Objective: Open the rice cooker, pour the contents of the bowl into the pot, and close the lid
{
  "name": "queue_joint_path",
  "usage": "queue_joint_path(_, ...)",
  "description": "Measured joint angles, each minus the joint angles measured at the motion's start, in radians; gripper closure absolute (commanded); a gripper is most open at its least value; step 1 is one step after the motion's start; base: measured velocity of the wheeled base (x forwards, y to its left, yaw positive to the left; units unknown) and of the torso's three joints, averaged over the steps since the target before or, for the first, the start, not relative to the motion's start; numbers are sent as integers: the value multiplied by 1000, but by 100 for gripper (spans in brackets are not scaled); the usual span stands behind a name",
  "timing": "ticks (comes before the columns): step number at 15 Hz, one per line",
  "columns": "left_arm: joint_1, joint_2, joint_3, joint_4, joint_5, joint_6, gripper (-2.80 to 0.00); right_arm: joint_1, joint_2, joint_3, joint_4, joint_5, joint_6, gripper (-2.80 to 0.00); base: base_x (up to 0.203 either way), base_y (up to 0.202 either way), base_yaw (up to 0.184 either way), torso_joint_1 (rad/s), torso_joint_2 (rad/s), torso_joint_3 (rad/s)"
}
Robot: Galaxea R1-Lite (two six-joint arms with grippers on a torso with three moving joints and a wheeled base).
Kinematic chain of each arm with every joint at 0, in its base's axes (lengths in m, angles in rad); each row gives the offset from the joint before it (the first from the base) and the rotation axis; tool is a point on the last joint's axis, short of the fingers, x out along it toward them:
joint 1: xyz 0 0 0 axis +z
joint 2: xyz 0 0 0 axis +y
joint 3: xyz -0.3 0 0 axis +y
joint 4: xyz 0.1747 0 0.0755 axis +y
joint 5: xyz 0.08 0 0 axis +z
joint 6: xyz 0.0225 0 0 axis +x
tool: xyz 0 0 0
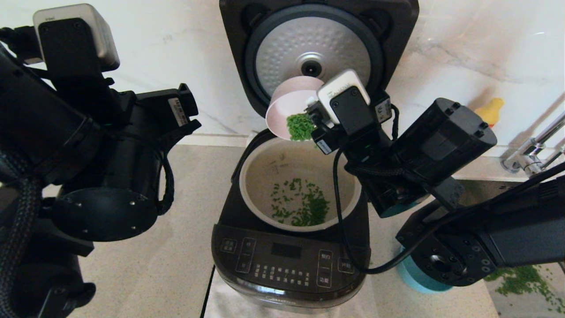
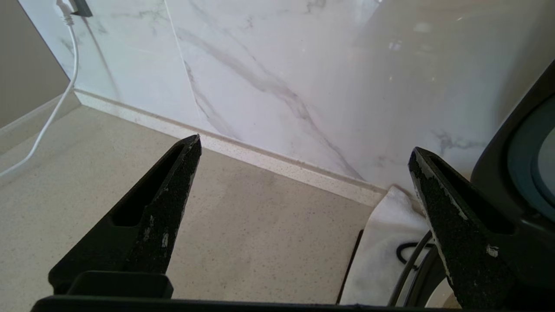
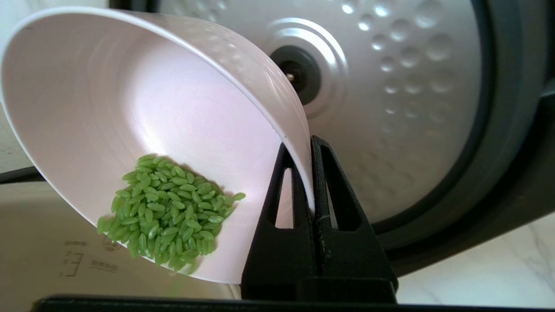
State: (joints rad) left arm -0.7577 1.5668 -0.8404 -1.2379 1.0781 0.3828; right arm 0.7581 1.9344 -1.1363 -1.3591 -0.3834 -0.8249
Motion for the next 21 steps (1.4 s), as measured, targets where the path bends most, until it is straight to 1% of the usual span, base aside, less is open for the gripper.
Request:
queue_joint_path(2, 0, 4, 0, -1, 0, 0, -280, -12, 1, 8, -16, 25, -15, 0, 0, 0, 0, 0, 0, 0)
queue_joint_path(4, 0, 6, 0, 0, 0, -1, -280, -20, 1, 19, -24, 67, -43, 0, 0, 0, 0, 0, 0, 0)
queue_joint_path(6, 0, 8, -3, -2, 0, -1, -280, -23, -5, 23, -46, 84, -57, 0, 0, 0, 0, 0, 0, 0)
queue_joint_path(8, 0, 9, -3, -2, -1, -1, -280, -16, -20, 23, -58, 120, -96, 0, 0, 0, 0, 0, 0, 0)
queue_joint_path(9, 0, 10, -5, -2, 0, -1, -280, -15, -24, 27, -59, 133, -104, 0, 0, 0, 0, 0, 0, 0)
queue_joint_path(12, 0, 12, -7, -2, 0, -1, -280, -21, -25, 41, -69, 142, -104, 0, 0, 0, 0, 0, 0, 0)
queue_joint_path(15, 0, 17, -10, -2, -1, -1, -280, -20, -24, 20, -71, 189, -127, 0, 0, 0, 0, 0, 0, 0)
queue_joint_path(21, 0, 37, -10, -24, -1, -1, -280, -30, 29, -67, -100, 200, -129, 0, 0, 0, 0, 0, 0, 0)
